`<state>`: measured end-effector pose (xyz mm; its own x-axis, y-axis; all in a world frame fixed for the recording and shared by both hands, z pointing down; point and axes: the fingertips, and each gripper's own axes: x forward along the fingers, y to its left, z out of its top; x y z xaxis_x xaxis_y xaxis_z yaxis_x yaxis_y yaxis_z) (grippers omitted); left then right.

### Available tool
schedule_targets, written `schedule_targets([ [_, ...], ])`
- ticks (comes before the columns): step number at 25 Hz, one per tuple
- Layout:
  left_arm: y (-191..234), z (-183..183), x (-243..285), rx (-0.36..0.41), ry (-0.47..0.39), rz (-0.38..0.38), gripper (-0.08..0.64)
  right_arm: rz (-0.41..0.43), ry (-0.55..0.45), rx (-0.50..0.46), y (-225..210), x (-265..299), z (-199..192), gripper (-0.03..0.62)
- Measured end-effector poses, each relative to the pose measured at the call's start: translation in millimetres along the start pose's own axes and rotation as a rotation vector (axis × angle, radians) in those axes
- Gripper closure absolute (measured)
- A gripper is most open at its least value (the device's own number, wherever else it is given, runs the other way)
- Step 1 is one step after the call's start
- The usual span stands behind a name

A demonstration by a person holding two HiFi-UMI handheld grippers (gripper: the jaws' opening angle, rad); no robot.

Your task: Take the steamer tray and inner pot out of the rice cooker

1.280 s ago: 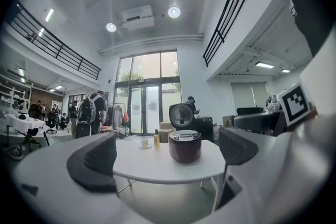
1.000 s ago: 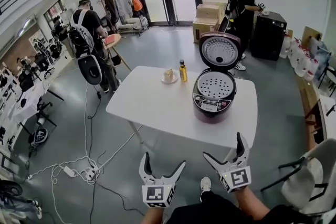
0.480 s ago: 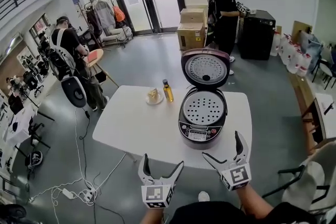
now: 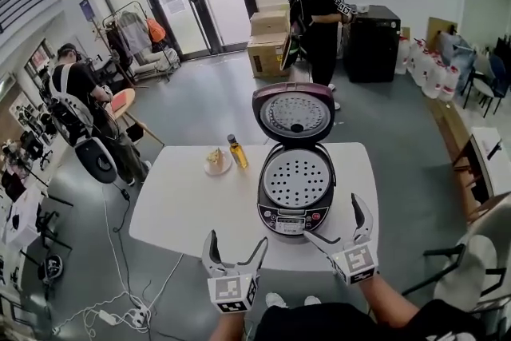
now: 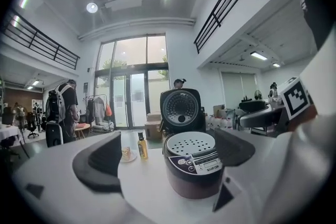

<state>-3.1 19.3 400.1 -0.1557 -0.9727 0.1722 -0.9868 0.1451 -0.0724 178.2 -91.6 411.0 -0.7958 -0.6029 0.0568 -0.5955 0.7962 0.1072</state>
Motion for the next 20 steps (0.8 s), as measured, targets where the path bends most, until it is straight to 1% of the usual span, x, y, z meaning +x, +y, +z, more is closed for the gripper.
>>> schedule_targets([
  [3,10.0,-3.0,25.2,-0.014,0.025,-0.027,0.023,-0.022,0.019,0.012,-6.6,15.9,-1.1,0.0],
  [8,21.4,-3.8,78.7,-0.036,0.085,-0.107,0.02,-0.11,0.078,0.009,-28.0,46.7,-2.8,0.0],
  [13,25.7,-16.8,131.9,-0.007,0.177,-0.217,0.021,-0.208,0.146,-0.057,-36.4,69.0,-6.5,0.0],
  [16,26.3,-19.2,156.9,-0.004,0.201,-0.285,0.023,-0.249,0.185,-0.048,-41.5,82.2,-10.6,0.0],
  [20,27.7,-28.8,188.5,0.014,0.235,-0.347,0.025,-0.314,0.251,-0.042,-53.2,95.6,-26.9,0.002],
])
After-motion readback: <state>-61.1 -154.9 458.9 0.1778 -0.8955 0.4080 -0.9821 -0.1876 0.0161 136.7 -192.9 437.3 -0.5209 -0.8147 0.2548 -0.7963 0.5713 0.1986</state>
